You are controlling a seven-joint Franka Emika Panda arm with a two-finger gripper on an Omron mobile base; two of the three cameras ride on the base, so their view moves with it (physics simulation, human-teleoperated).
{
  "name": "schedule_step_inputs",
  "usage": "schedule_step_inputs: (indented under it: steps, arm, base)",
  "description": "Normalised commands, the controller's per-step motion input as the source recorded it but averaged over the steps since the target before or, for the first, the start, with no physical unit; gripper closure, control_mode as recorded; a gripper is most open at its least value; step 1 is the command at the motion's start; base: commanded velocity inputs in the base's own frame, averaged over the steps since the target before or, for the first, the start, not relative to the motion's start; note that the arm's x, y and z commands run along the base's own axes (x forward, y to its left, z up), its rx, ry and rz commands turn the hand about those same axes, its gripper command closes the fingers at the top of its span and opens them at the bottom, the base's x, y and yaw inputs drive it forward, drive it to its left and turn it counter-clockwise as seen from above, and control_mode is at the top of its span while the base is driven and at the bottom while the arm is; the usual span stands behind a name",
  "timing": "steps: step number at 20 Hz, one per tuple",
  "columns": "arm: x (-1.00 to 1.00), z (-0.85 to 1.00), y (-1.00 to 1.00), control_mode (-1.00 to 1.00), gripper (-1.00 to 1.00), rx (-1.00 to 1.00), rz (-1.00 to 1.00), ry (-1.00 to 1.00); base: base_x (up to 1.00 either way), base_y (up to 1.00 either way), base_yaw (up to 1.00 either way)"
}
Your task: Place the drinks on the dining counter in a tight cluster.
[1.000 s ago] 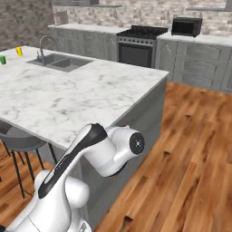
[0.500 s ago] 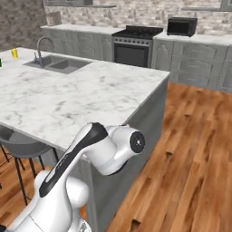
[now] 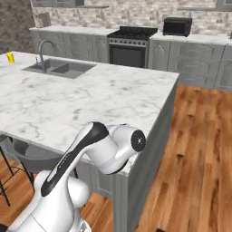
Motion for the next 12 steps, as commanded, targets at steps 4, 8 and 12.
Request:
schedule_step_inputs:
  steps: [4, 8, 12]
  arm:
    - [0.0, 0.0, 0.0, 1.0, 1.0, 0.0, 0.0, 0.0]
    - [0.0, 0.0, 0.0, 1.0, 1.0, 0.0, 0.0, 0.0]
    - [0.0, 0.0, 0.0, 1.0, 1.0, 0.0, 0.0, 0.0]
  base:
    - [0.55, 0.82, -0.3]
    - [0.7, 0.68, -0.25]
    - [0.65, 0.22, -0.09]
